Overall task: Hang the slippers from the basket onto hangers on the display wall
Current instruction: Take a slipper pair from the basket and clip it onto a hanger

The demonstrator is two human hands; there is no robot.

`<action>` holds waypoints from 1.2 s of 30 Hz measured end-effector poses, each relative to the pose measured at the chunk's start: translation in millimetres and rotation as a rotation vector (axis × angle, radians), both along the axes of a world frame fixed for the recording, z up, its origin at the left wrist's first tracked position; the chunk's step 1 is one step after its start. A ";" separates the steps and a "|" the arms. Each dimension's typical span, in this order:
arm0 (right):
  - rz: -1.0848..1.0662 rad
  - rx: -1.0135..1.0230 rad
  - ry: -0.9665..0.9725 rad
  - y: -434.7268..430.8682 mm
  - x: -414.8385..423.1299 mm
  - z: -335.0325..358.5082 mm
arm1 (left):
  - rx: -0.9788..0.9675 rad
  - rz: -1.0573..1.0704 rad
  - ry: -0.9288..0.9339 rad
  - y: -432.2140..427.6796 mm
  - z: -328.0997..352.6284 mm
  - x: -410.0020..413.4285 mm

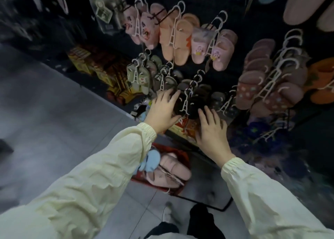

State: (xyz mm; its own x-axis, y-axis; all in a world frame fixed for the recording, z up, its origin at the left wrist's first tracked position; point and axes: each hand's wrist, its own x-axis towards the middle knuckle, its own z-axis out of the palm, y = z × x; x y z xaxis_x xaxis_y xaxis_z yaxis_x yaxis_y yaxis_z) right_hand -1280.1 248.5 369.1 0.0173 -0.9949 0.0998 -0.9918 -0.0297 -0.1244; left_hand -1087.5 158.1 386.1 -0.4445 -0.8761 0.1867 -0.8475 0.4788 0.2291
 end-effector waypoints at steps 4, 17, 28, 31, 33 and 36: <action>0.000 0.133 -0.010 14.9 27.8 -38.5 | 0.162 0.099 0.005 22.9 -49.1 36.3; 0.063 0.562 0.043 22.8 54.2 -131.0 | 0.697 0.443 -0.022 77.0 -177.5 112.4; 0.017 0.945 -0.081 -22.5 43.1 -198.5 | 0.979 0.649 0.018 119.1 -214.3 104.5; 0.006 1.035 -0.090 -30.6 40.9 -219.9 | 1.058 0.678 0.006 121.5 -232.7 102.5; -0.006 1.083 -0.123 -33.5 40.6 -233.5 | 1.118 0.693 0.026 118.8 -245.5 101.6; -0.021 1.131 -0.151 -31.7 43.7 -259.3 | 1.176 0.679 0.045 112.0 -272.0 99.8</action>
State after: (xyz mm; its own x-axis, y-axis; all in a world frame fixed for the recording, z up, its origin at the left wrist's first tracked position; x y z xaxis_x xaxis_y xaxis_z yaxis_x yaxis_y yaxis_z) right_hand -1236.4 216.8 109.8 0.0638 -0.5163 -0.8540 -0.9634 0.1913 -0.1876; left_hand -987.6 270.1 114.1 0.1216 -0.5676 -0.8143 -0.8169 -0.5233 0.2427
